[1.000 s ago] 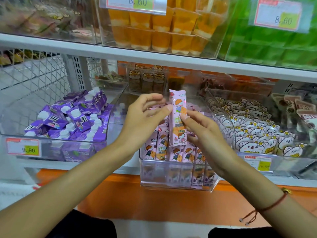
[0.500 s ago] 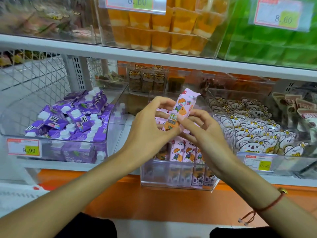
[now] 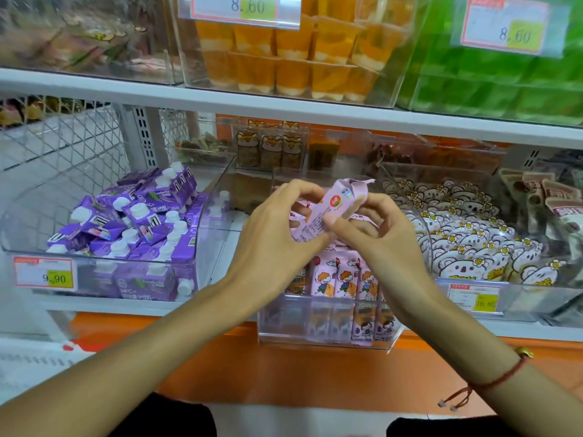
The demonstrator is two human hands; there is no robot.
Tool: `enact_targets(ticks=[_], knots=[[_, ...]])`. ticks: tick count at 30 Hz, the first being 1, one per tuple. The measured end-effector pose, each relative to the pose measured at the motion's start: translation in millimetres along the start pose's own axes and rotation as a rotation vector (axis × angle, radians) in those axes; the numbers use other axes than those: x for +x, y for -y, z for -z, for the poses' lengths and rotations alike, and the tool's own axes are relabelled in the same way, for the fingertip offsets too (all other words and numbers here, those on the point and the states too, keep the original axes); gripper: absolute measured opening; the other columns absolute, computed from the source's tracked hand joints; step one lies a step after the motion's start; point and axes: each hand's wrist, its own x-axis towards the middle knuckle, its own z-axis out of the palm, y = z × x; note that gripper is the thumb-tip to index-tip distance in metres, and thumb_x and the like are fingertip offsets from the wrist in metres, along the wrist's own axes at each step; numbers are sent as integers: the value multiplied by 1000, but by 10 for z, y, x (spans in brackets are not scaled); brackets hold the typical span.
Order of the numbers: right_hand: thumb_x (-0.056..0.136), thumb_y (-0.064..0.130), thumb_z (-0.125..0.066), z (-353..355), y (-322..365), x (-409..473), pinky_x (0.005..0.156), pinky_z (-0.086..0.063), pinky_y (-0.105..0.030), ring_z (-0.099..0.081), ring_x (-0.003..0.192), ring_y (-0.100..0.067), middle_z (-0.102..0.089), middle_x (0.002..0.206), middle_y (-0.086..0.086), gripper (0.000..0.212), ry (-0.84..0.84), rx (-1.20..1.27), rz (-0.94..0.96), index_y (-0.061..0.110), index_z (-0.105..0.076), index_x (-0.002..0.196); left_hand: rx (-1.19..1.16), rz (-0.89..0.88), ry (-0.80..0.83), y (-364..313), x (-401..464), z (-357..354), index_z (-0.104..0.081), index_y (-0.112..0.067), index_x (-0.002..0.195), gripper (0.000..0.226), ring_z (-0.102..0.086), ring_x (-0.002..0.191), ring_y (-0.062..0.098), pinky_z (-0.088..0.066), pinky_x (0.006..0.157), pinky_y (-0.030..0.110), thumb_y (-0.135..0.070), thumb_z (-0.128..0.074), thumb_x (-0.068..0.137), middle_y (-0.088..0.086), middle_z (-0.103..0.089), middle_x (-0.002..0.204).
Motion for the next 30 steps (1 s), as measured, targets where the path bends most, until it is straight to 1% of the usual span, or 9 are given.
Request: enact_targets(ticks=[3, 6, 9, 12, 16, 19, 22, 27, 30], knots=[[83, 19, -70, 16, 16, 4, 83, -55, -24, -68, 96, -12, -70, 106, 0, 29, 36, -23, 4, 17, -60, 110, -60, 57, 11, -10, 24, 44, -60, -27, 112, 37, -62, 99, 0, -55, 73, 20, -27, -76, 80, -17, -65, 107], [87, 25, -65, 61, 34, 17, 73, -55, -18, -69, 85, -5, -73, 95, 6, 21, 33, -31, -52, 20, -65, 108, -236, 257, 86, -57, 55, 91, -63, -34, 107, 29, -67, 91, -1, -55, 72, 17, -31, -73, 80, -17, -68, 102], [88, 31, -64, 87, 12, 18, 62, -52, -17, -67, 78, -15, -73, 96, -2, 22, 59, -16, -151, 21, -67, 107, -454, 461, 163, -90, 39, 81, -66, -32, 99, 15, -68, 81, -6, -53, 59, 13, -34, -68, 84, -17, -74, 86], [87, 34, -65, 93, -12, 17, 58, -52, -20, -67, 82, -23, -73, 101, -10, 26, 77, 34, -217, 19, -66, 108, -504, 515, 205, -82, 26, 67, -68, -26, 103, 20, -67, 81, -8, -51, 56, 11, -35, -64, 86, -17, -74, 86], [86, 36, -64, 107, -49, 24, 69, -57, -27, -67, 90, -34, -70, 105, -16, 27, 93, 38, -170, 24, -64, 110, -510, 480, 225, -78, 36, 47, -64, -35, 102, 13, -68, 83, -7, -53, 59, 13, -32, -61, 89, -19, -74, 90], [85, 37, -61, 119, -45, 32, 75, -57, -21, -69, 93, -17, -72, 101, 1, 27, 129, 3, -58, 36, -62, 113, -405, 413, 222, -66, 65, 64, -58, -40, 114, 26, -67, 90, -3, -56, 72, 17, -34, -61, 88, -17, -69, 106], [80, 37, -63, 143, -40, 43, 79, -53, -16, -66, 97, -4, -71, 102, 9, 37, 175, -50, 37, 43, -60, 116, -340, 270, 229, -49, 84, 96, -56, -38, 118, 33, -63, 94, -11, -49, 71, 6, -22, -63, 89, -25, -64, 106], [80, 9, -72, 176, 22, 19, 96, -46, -25, -59, 109, -6, -65, 104, 15, 30, 236, -205, 290, 25, -60, 102, -127, 7, 165, -7, 85, 159, -64, -16, 109, 37, -59, 111, 5, -47, 97, 22, 5, -70, 79, -7, -66, 113], [81, -12, -64, 197, 14, -8, 100, -44, -31, -58, 109, -9, -61, 105, 16, 43, 253, -303, 355, 26, -57, 98, -79, -51, 145, 12, 64, 166, -64, -16, 105, 36, -61, 111, 9, -48, 99, 32, 5, -74, 77, -4, -66, 111]])
